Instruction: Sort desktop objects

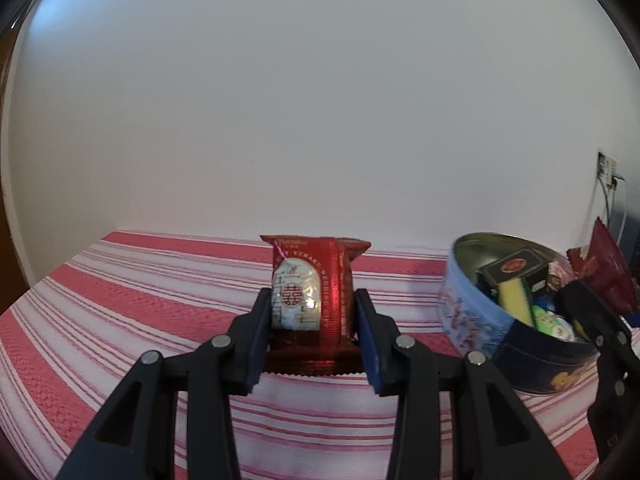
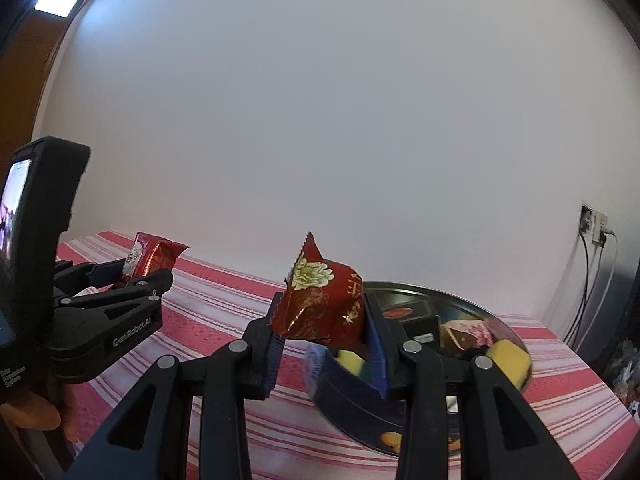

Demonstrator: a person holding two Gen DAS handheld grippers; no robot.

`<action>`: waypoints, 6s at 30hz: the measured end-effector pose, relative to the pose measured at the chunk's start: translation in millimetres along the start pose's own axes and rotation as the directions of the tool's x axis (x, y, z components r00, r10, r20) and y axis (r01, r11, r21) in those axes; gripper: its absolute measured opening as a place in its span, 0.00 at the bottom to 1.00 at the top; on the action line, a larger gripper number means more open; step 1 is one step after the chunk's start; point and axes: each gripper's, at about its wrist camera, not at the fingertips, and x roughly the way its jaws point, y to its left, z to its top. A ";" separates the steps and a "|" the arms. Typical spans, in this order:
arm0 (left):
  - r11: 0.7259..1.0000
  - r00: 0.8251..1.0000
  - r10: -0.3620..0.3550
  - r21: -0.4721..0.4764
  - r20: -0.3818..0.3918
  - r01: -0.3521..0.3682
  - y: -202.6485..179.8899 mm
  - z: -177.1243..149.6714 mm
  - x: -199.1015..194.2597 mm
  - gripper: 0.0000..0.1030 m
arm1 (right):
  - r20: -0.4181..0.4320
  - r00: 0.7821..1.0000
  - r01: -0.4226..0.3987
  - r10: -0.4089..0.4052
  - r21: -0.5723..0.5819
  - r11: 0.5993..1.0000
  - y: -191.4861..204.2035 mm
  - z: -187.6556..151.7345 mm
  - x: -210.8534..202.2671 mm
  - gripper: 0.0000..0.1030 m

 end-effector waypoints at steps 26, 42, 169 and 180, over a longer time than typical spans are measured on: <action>0.970 0.972 -0.234 0.066 -0.021 0.235 -132.4 9.5 8.6 0.38 | -0.069 0.979 0.196 -0.190 0.099 0.976 -131.4 -10.7 18.1 0.38; 0.952 0.949 -0.290 0.067 -0.122 0.299 -198.1 10.1 38.8 0.38 | -0.229 0.967 0.146 -0.114 0.127 0.981 -190.1 8.2 95.7 0.37; 0.988 0.999 -0.053 0.143 0.012 0.051 -141.9 -9.5 -34.7 1.00 | -0.047 0.948 0.314 -0.315 0.297 0.902 -132.1 -6.3 -14.1 1.00; 0.993 0.998 -0.064 0.095 -0.014 0.065 -130.1 -8.8 -33.3 1.00 | 0.022 0.939 0.332 -0.343 0.202 0.921 -113.2 -2.0 -23.1 1.00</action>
